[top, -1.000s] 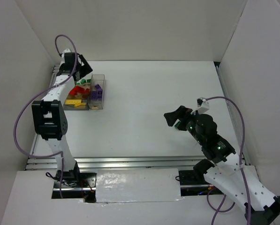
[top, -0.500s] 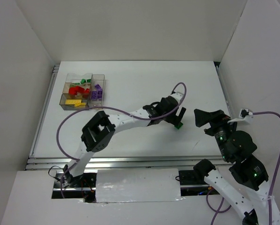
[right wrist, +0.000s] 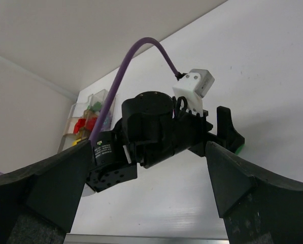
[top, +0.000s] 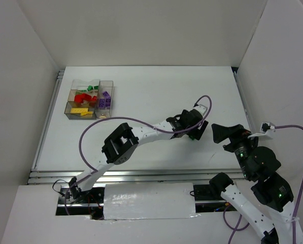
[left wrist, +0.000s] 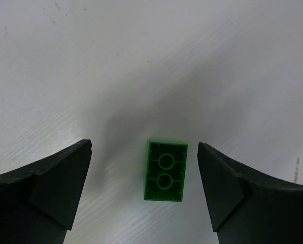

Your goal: Sort the legos into containers by color

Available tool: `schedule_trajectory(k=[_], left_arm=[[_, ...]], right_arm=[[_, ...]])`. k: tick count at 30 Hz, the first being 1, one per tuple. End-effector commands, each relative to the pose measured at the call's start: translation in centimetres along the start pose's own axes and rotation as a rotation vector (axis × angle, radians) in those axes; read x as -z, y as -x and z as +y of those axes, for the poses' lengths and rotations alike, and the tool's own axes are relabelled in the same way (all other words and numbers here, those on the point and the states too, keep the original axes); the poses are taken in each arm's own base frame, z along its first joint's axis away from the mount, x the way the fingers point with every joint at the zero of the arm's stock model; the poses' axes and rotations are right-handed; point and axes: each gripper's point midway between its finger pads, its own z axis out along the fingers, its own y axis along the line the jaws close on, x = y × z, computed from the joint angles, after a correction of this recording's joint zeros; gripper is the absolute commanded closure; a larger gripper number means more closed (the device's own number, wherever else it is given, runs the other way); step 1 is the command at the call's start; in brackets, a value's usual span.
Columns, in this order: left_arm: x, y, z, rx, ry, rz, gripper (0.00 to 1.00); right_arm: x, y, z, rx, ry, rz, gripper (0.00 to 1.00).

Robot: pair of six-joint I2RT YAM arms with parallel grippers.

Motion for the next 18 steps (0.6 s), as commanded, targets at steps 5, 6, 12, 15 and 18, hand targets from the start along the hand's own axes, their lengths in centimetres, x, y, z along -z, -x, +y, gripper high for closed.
schedule_trajectory(k=[5, 6, 12, 15, 18], left_arm=[[-0.9, -1.6, -0.6, -0.012, -0.002, 0.047, 0.09], [-1.0, -2.0, -0.7, -0.013, -0.003, 0.060, 0.11], [-1.8, -4.8, -0.3, -0.024, 0.006, 0.140, 0.57], [0.6, -2.2, 1.3, -0.010, 0.073, 0.070, 0.98], [4.6, 2.4, 7.4, 0.079, 0.244, -0.042, 1.00]], right_arm=[[0.5, 0.1, 0.0, 0.018, 0.025, -0.010, 0.00], [0.5, 0.1, 0.0, 0.019, 0.029, -0.008, 0.00], [0.5, 0.1, 0.4, 0.017, 0.050, -0.009, 0.00], [0.4, -0.1, 0.5, 0.021, 0.056, -0.006, 0.00], [0.2, -0.2, 0.5, 0.026, 0.057, -0.003, 0.00]])
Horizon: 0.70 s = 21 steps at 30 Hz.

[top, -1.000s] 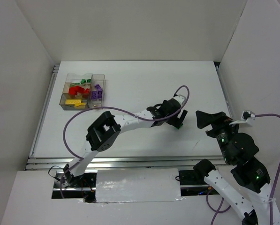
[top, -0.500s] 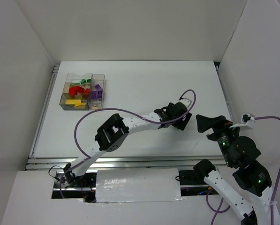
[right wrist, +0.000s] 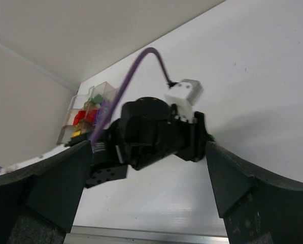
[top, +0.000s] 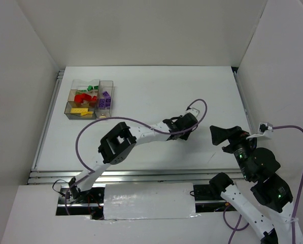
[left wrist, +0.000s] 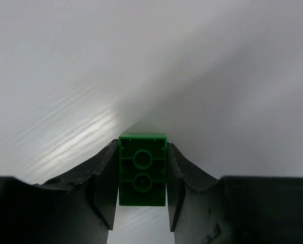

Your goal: Sort the legos into containers by color

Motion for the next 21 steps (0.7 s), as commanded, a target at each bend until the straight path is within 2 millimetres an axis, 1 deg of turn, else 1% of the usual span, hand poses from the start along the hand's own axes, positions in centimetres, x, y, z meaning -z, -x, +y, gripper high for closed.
schedule_trajectory(k=[1, 2, 3, 5, 6, 7, 8, 9, 10, 11, 12, 14, 15, 16, 17, 18, 20, 21], left_arm=[[4.7, 5.5, 10.9, 0.181, 0.266, -0.124, 1.00], [6.1, 6.5, 14.1, 0.242, 0.322, -0.148, 1.00], [8.6, 8.1, 20.5, 0.379, 0.410, -0.195, 1.00], [11.3, 8.8, 27.2, 0.510, 0.499, -0.226, 1.00], [13.2, 9.4, 30.1, 0.573, 0.526, -0.263, 1.00], [14.6, 9.4, 35.8, 0.645, 0.582, -0.289, 1.00], [15.6, 9.9, 38.5, 0.681, 0.606, -0.325, 1.00], [17.0, 9.5, 43.3, 0.748, 0.670, -0.349, 1.00], [17.2, 9.5, 44.9, 0.776, 0.663, -0.351, 1.00], [16.3, 8.5, 46.9, 0.802, 0.679, -0.327, 1.00], [17.7, 8.9, 50.2, 0.845, 0.716, -0.344, 1.00], [17.7, 8.6, 53.1, 0.859, 0.760, -0.326, 1.00], [18.2, 8.0, 55.0, 0.876, 0.792, -0.325, 0.98], [18.4, 7.9, 55.9, 0.881, 0.803, -0.325, 0.96], [18.6, 7.9, 57.2, 0.883, 0.796, -0.328, 0.91], [18.8, 7.8, 57.6, 0.887, 0.799, -0.323, 0.90], [20.0, 6.4, 60.0, 0.927, 0.840, -0.331, 0.89], [20.4, 6.1, 60.6, 0.938, 0.843, -0.338, 0.89]], right_arm=[[-0.1, 0.5, 0.5, 0.006, 0.028, -0.025, 0.00], [-0.2, 0.4, 0.5, 0.008, 0.028, -0.023, 0.00], [-0.4, -0.1, 0.6, 0.012, 0.037, -0.011, 0.00], [-0.7, -0.3, 1.0, 0.009, 0.057, -0.010, 0.00], [-1.2, -1.2, 1.0, 0.022, 0.060, 0.015, 0.00], [-1.6, -1.3, 1.4, 0.019, 0.076, 0.015, 0.00], [-1.9, -1.7, 1.5, 0.024, 0.081, 0.025, 0.00], [-2.4, -2.7, 1.5, 0.034, 0.086, 0.054, 0.00], [-2.8, -2.9, 1.8, 0.034, 0.095, 0.055, 0.00], [-3.1, -3.2, 1.8, 0.037, 0.094, 0.064, 0.00], [-3.7, -3.9, 1.7, 0.045, 0.085, 0.083, 0.00], [-4.1, -4.4, 1.9, 0.046, 0.092, 0.099, 0.00], [-4.3, -4.4, 2.1, 0.047, 0.102, 0.099, 0.00], [-4.4, -4.6, 2.3, 0.050, 0.109, 0.104, 0.00], [-4.6, -4.8, 2.3, 0.054, 0.108, 0.108, 0.00], [-4.7, -4.8, 2.3, 0.057, 0.109, 0.107, 0.00], [-4.9, -4.9, 2.4, 0.064, 0.109, 0.112, 0.00], [-5.0, -5.0, 2.4, 0.073, 0.111, 0.118, 0.00]])
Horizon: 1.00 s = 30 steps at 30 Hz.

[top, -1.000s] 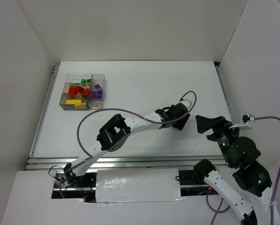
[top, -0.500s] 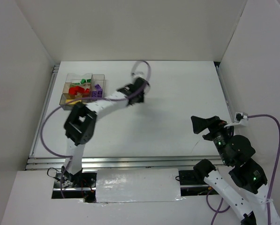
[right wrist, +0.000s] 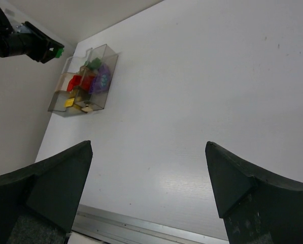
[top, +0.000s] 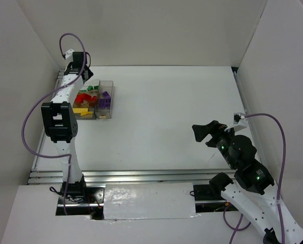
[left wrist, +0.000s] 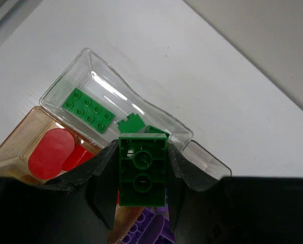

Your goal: Sort the legos into containers by color

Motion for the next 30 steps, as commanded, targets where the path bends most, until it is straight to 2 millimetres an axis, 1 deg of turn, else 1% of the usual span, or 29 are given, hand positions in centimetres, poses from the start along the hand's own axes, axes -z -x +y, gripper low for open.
schedule_trajectory(k=[1, 2, 6, 7, 8, 10, 13, 16, 17, 20, 21, 22, 23, 24, 25, 27, 28, 30], left_arm=[[-0.7, 0.8, 2.2, 0.028, 0.017, 0.019, 0.87], [-1.1, 1.3, 3.3, 0.044, 0.030, 0.014, 0.85], [-2.5, 1.5, 4.8, 0.055, 0.035, 0.027, 0.77], [-2.9, 1.3, 5.2, 0.053, 0.039, 0.034, 0.72], [-3.2, 1.1, 5.1, 0.049, 0.028, 0.039, 0.69], [-3.8, 1.0, 5.2, 0.043, 0.020, 0.045, 0.61], [-4.6, 0.3, 5.4, 0.044, 0.015, 0.060, 0.55], [-5.7, -0.7, 5.5, 0.046, -0.001, 0.088, 0.54], [-6.1, -1.4, 5.5, 0.043, -0.007, 0.105, 0.53], [-6.7, -1.4, 5.7, 0.043, -0.002, 0.110, 0.45], [-6.7, -1.4, 5.7, 0.046, 0.001, 0.108, 0.37], [-6.7, -1.3, 5.7, 0.045, 0.001, 0.103, 0.32], [-6.4, -0.9, 5.7, 0.045, 0.001, 0.094, 0.24], [-6.3, -0.6, 5.8, 0.049, 0.008, 0.084, 0.10], [-6.2, -0.3, 5.8, 0.052, 0.007, 0.077, 0.01], [-5.4, 0.8, 5.5, 0.059, -0.005, 0.056, 0.01], [-4.7, 1.9, 5.1, 0.069, -0.018, 0.034, 0.01], [-3.8, 3.0, 4.6, 0.081, -0.040, 0.014, 0.01]], right_arm=[[-0.5, 1.2, 1.4, 0.014, 0.051, -0.037, 0.00], [-0.6, 1.1, 1.4, 0.016, 0.052, -0.034, 0.00], [-0.9, 1.1, 1.7, 0.021, 0.062, -0.027, 0.00], [-1.0, 1.1, 1.7, 0.021, 0.059, -0.026, 0.00], [-1.0, 1.1, 1.8, 0.019, 0.064, -0.028, 0.00], [-1.0, 1.1, 1.8, 0.016, 0.061, -0.028, 0.00], [-1.1, 1.0, 1.7, 0.010, 0.056, -0.029, 0.00], [-1.1, 0.9, 1.7, 0.009, 0.060, -0.027, 0.00], [-1.1, 0.9, 1.7, 0.009, 0.058, -0.026, 0.00], [-1.1, 0.9, 1.7, 0.011, 0.054, -0.022, 0.00], [-1.1, 0.9, 1.7, 0.011, 0.054, -0.022, 0.00], [-1.2, 0.9, 1.6, 0.009, 0.052, -0.023, 0.00], [-1.1, 0.9, 1.7, 0.009, 0.054, -0.024, 0.01], [-1.1, 1.0, 1.7, 0.006, 0.054, -0.029, 0.00], [-1.1, 1.0, 1.7, 0.003, 0.056, -0.028, 0.01], [-1.2, 1.0, 1.6, -0.002, 0.057, -0.035, 0.01], [-1.2, 0.8, 1.6, -0.002, 0.059, -0.030, 0.00], [-1.3, 0.7, 1.6, -0.002, 0.057, -0.027, 0.01]])
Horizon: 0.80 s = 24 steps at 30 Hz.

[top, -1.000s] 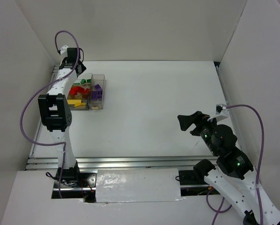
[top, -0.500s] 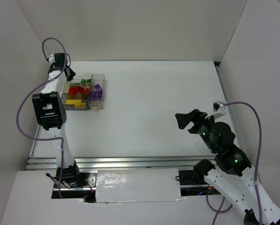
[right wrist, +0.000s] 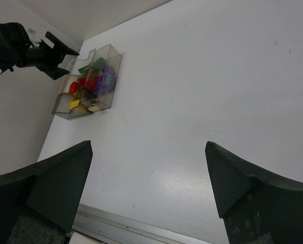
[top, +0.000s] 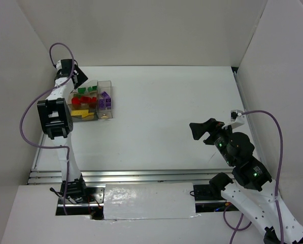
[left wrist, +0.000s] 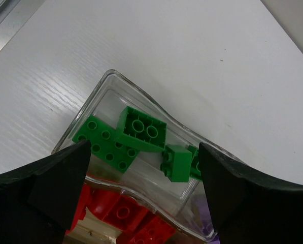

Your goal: Sort the legos into containers by color

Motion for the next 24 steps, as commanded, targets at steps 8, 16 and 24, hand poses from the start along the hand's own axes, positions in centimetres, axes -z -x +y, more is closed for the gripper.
schedule_trajectory(k=[8, 16, 24], left_arm=[[19.0, 13.6, -11.0, -0.053, -0.329, -0.317, 0.01], [34.7, 9.4, -8.3, -0.103, -0.432, -0.252, 0.01], [40.2, -2.4, 4.6, -0.169, -0.350, -0.236, 0.01]], right_arm=[[-0.3, 0.8, 0.4, -0.011, 0.012, -0.037, 0.01], [0.8, 2.9, -0.1, 0.068, -0.052, -0.052, 0.00], [3.6, 5.1, 1.3, 0.159, -0.030, -0.001, 0.00]])
